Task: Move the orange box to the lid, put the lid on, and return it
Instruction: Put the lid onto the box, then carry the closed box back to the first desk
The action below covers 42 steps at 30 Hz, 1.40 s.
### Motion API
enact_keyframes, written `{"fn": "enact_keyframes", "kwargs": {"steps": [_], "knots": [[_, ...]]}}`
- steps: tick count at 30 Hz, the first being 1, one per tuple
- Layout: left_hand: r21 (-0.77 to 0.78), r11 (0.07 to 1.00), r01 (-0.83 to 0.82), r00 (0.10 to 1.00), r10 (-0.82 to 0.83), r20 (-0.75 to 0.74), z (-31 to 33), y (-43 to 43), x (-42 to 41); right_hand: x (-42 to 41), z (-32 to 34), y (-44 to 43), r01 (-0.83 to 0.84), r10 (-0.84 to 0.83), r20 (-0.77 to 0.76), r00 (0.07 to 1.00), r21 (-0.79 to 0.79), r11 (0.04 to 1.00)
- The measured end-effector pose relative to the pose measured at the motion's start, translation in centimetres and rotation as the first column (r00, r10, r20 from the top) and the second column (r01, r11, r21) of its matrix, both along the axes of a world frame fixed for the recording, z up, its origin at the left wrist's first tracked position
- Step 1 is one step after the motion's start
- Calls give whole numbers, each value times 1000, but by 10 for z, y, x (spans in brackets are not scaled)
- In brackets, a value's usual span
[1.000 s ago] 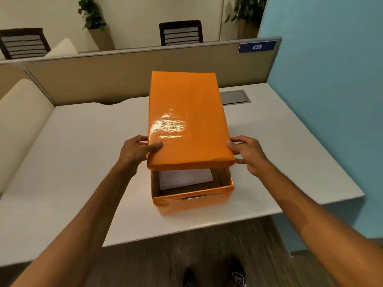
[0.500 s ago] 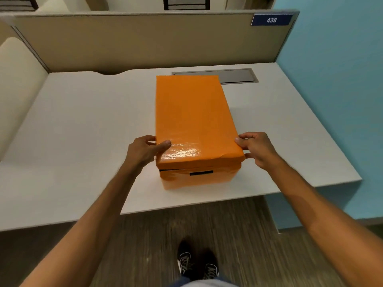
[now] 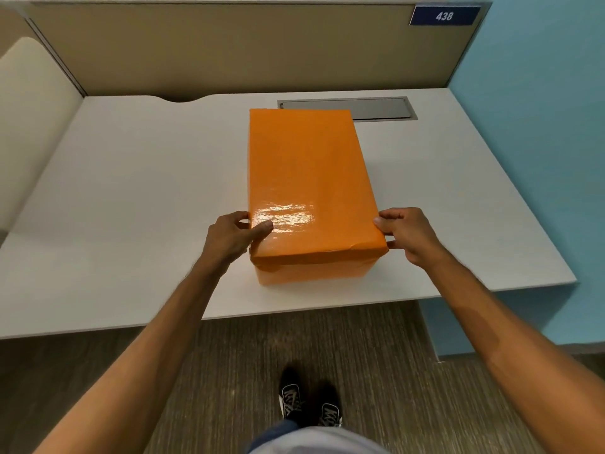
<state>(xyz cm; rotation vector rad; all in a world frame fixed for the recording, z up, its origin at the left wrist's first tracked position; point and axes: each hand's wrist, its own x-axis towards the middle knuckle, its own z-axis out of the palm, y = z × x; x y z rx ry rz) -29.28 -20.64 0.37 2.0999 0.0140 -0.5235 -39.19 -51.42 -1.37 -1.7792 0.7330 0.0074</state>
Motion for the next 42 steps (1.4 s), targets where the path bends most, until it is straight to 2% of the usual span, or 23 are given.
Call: {"fn": "enact_keyframes", "kwargs": {"steps": [8,12,17,22,26,37,42], "knots": [[-19,1000,2,1000,-2,19,-11,3,-5,2,-7,1,27,-28,-28,999,-27,999],[-67,998,4,1000,-5,-10,-17,2,-2,4,-7,1,44,-44,-10,999,-3,999],[-132,991,36,996,-47,-80,-22,-1,12,16,-5,-1,-12,12,-4,1000,-26,1000],[-180,978,106,993,-113,-31,-13,-8,40,39,-4,-2,-57,63,32,998,-142,988],[-153,987,54,999,-53,11,-7,-21,67,74,-1,-7,-76,83,16,996,-238,968],[-166,981,-98,995,93,-38,4,-56,166,189,6,-39,-119,146,77,986,-278,953],[-201,962,-186,973,153,-172,7,-71,206,238,9,-58,-59,71,68,995,-172,983]]}}
